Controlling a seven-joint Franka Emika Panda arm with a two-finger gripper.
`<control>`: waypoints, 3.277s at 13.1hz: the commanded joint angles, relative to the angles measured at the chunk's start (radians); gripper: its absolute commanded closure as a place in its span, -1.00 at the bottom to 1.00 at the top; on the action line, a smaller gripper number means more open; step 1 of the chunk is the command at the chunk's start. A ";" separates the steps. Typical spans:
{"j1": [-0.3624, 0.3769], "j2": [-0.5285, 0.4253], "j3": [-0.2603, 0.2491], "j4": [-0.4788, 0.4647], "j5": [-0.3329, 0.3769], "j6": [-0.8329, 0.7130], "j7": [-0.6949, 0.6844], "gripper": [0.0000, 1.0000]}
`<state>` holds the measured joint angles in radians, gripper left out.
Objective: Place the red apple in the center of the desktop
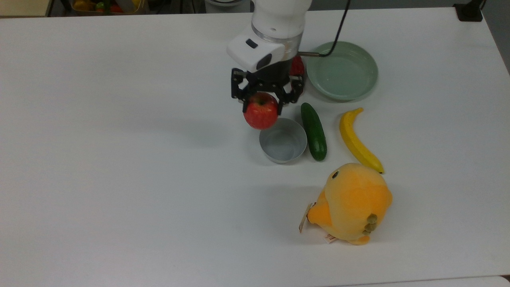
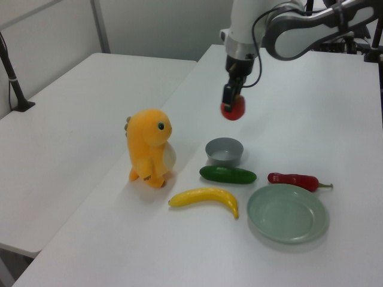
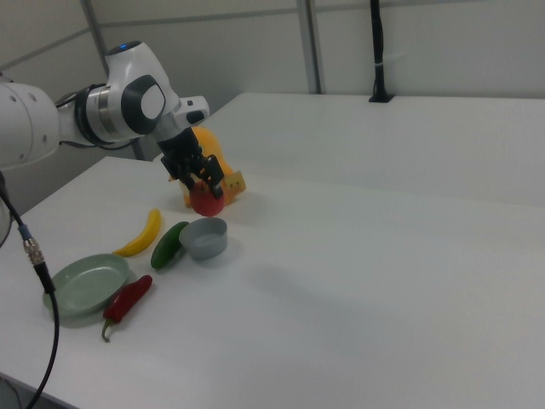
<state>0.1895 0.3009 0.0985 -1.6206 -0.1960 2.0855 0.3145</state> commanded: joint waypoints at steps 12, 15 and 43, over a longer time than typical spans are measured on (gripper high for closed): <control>-0.104 -0.011 -0.180 -0.219 0.000 0.121 -0.230 0.58; -0.097 0.044 -0.180 -0.213 0.001 0.185 -0.215 0.58; -0.067 -0.087 -0.086 -0.177 0.006 -0.025 -0.095 -1.00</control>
<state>0.1135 0.3075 0.0015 -1.7807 -0.1947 2.1622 0.2056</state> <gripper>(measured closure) 0.000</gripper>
